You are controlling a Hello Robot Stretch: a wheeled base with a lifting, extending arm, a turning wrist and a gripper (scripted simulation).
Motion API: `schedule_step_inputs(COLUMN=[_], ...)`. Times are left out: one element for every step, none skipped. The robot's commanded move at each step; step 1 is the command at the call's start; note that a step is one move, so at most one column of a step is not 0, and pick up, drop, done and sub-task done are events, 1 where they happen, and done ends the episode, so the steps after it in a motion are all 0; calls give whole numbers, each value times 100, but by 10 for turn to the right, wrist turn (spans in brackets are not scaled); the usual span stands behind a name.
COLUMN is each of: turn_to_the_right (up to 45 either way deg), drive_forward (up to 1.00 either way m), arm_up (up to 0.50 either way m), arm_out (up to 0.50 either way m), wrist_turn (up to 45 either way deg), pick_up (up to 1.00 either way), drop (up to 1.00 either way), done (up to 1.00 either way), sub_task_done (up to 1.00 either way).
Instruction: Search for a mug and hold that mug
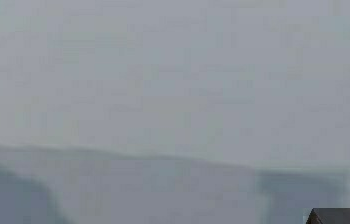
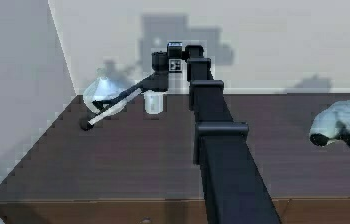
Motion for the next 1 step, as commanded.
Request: schedule_step_inputs(turn_to_the_right=[0], drive_forward=[0], arm_up=[0], arm_out=[0], wrist_turn=[450], pick_up=[0], drop=[0], done=[0], sub_task_done=[0])
